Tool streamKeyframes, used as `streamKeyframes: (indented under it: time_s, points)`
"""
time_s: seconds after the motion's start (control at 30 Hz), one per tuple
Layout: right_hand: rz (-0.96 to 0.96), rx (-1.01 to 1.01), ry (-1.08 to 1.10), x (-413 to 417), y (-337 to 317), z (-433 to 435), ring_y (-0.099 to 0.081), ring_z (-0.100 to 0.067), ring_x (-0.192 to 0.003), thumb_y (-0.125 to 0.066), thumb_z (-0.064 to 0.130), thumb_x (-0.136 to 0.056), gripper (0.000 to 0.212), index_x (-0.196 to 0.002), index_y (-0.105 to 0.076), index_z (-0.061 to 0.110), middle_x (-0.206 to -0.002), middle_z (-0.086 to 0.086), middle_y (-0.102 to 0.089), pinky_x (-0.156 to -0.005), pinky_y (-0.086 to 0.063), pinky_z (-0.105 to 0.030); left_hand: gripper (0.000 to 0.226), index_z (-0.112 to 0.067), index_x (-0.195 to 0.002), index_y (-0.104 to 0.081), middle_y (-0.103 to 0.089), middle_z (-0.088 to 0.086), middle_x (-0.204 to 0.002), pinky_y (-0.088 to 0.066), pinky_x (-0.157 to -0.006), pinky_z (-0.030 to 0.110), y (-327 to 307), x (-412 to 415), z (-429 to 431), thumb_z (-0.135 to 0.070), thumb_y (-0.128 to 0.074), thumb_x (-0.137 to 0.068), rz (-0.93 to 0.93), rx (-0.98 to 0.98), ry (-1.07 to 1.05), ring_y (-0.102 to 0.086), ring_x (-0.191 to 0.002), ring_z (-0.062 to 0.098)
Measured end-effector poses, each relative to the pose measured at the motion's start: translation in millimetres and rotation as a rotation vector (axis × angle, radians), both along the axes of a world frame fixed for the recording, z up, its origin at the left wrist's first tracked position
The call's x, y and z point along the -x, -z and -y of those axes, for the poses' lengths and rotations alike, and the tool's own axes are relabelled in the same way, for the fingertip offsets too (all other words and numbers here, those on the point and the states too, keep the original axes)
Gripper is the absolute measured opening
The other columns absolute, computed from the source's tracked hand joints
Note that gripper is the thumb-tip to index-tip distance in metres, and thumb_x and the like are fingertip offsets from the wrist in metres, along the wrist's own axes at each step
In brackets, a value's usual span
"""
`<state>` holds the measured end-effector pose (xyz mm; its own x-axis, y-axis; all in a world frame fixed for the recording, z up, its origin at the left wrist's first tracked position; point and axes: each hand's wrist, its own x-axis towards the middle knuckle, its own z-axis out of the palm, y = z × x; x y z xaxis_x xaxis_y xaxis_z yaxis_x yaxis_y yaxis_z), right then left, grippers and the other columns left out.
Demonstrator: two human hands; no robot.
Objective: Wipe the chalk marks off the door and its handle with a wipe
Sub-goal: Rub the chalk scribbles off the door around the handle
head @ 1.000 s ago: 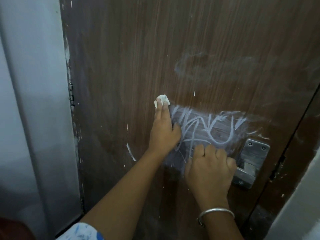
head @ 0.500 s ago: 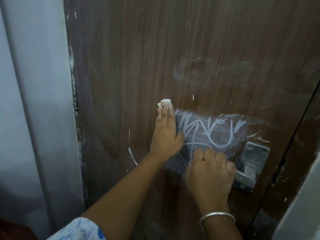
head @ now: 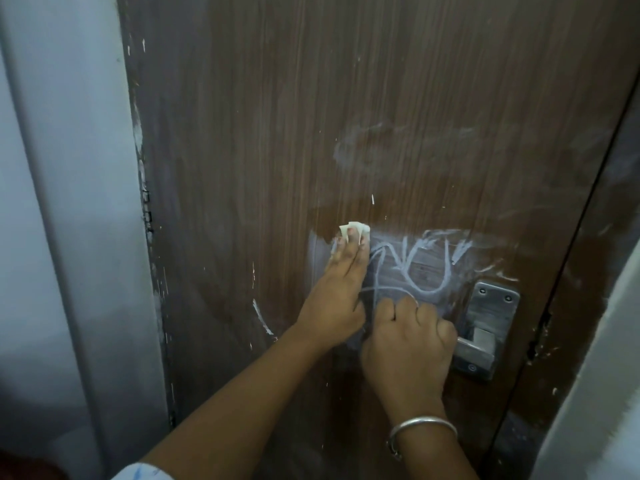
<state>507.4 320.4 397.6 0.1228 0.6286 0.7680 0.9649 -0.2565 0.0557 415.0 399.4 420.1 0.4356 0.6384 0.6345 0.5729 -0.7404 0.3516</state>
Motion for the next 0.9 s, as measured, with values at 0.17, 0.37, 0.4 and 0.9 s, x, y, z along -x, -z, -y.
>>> streamKeyframes:
  time_s: [0.17,0.37,0.4,0.9]
  points:
    - [-0.03,0.029,-0.012,0.6,-2.3,3.4,-0.048,-0.026,-0.063,-0.066,0.015,-0.064,0.014,-0.071,-0.053,0.015,-0.068,-0.007,-0.05,-0.062,-0.033,-0.034,0.092,-0.02,-0.145,0.013,0.028,-0.011,-0.146,-0.021,-0.116,0.041,-12.0,-3.2,4.2,0.01,-0.044,-0.08,0.019,0.051,-0.063,0.016,-0.142,0.015]
    - [-0.028,0.116,-0.01,-0.4,-3.0,7.5,-0.049,-0.025,-0.069,-0.068,0.024,-0.064,0.019,-0.076,-0.054,0.017,-0.073,-0.006,-0.051,-0.064,-0.036,-0.035,0.088,-0.024,-0.146,0.004,0.018,-0.014,-0.149,-0.024,-0.114,0.032,-17.0,-14.4,20.3,0.011,-0.044,-0.081,0.06,0.095,0.066,0.012,-0.142,0.012]
    - [-0.024,0.117,-0.006,-0.6,-3.2,8.0,-0.049,-0.025,-0.069,-0.068,0.023,-0.064,0.019,-0.076,-0.055,0.017,-0.074,-0.006,-0.051,-0.064,-0.036,-0.035,0.088,-0.024,-0.147,0.002,0.017,-0.014,-0.148,-0.024,-0.114,0.033,-18.4,-11.9,20.4,0.01,-0.044,-0.081,0.014,0.078,0.071,0.01,-0.143,0.012]
    - [-0.142,0.131,-0.14,-7.7,-5.0,25.2,-0.061,-0.026,-0.086,-0.046,0.013,-0.086,0.024,-0.099,-0.064,0.005,-0.1,-0.023,-0.064,-0.084,-0.04,-0.021,0.066,-0.015,-0.149,-0.002,0.009,0.003,-0.157,-0.001,-0.113,0.025,-26.1,-47.6,53.1,-0.017,-0.039,-0.095,0.021,0.112,0.108,0.006,-0.144,0.015]
